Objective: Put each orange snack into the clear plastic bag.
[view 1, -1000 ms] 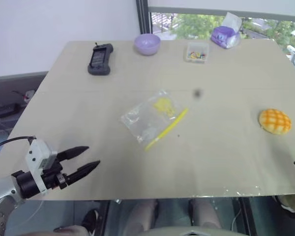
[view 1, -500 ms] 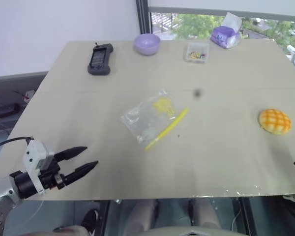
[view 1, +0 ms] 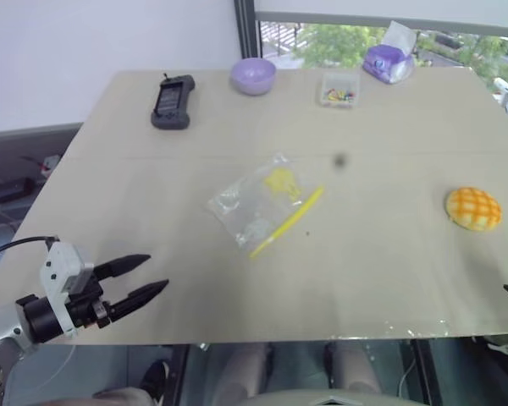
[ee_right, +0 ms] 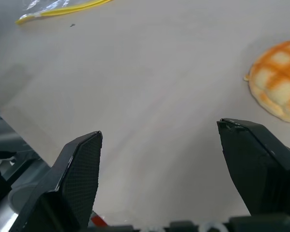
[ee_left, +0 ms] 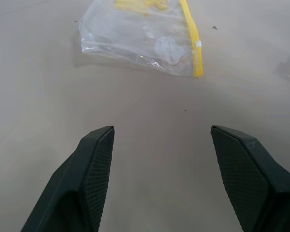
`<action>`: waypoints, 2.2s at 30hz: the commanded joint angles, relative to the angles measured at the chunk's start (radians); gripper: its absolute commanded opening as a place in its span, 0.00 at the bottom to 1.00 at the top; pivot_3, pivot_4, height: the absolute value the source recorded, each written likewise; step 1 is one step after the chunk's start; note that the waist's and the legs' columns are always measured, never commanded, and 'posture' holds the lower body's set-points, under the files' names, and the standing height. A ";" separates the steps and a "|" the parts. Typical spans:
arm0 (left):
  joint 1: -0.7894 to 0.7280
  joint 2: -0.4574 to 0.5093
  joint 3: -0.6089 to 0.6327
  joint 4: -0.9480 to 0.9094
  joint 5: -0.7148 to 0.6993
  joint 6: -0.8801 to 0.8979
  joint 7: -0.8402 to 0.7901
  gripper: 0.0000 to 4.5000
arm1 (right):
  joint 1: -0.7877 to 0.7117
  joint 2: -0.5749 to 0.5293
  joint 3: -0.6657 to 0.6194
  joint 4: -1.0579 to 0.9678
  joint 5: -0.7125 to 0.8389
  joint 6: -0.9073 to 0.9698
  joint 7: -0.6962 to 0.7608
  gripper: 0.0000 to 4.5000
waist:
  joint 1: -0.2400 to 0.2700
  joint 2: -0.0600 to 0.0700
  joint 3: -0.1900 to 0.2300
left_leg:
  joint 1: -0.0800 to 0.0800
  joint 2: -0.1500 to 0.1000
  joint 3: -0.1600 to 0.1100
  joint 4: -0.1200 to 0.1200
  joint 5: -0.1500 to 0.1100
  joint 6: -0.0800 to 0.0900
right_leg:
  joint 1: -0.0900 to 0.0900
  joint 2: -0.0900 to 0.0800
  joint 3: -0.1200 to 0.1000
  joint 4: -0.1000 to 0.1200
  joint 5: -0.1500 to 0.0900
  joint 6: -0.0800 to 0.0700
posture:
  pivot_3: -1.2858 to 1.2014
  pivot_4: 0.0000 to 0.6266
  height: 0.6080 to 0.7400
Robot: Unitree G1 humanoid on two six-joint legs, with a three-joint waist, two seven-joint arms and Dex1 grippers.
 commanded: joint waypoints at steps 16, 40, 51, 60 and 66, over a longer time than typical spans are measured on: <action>-0.075 0.043 -0.034 -0.006 -0.010 0.035 -0.012 0.75 | 0.045 0.012 -0.077 -0.102 0.053 0.069 -0.019 0.91 | 0.001 0.000 0.000 | 0.000 0.000 0.000 0.000 0.000 0.000 | 0.000 0.000 0.000 0.000 0.000 0.000 | 0.52 0.24 1.00; -0.171 0.060 -0.109 -0.001 0.003 0.041 -0.003 0.75 | 0.005 0.023 -0.055 -0.137 0.079 0.100 -0.048 0.91 | 0.001 0.000 0.000 | 0.000 0.000 0.000 0.000 0.000 0.000 | 0.000 0.000 0.000 0.000 0.000 0.000 | 0.52 0.24 1.00; -0.183 0.046 -0.121 -0.051 -0.007 0.071 0.058 0.75 | -0.017 0.032 -0.025 -0.141 0.082 0.104 -0.067 0.91 | 0.001 0.000 0.000 | 0.000 0.000 0.000 0.000 0.000 0.000 | 0.000 0.000 0.000 0.000 0.000 0.000 | 0.52 0.24 1.00; -0.210 -0.006 -0.222 -0.126 0.094 -0.002 0.167 0.75 | -0.060 0.018 -0.023 -0.143 0.112 0.136 -0.066 0.91 | 0.002 0.000 0.000 | 0.000 0.000 0.000 0.000 0.000 0.000 | 0.000 0.000 0.000 0.000 0.000 0.000 | 0.52 0.24 1.00; -0.235 0.014 -0.316 -0.068 0.334 -0.199 0.212 0.75 | -0.084 0.028 -0.021 -0.179 0.171 0.195 -0.082 0.91 | 0.006 0.000 0.000 | 0.000 0.000 0.000 0.000 0.000 0.000 | 0.000 0.000 0.000 0.000 0.000 0.000 | 0.52 0.24 1.00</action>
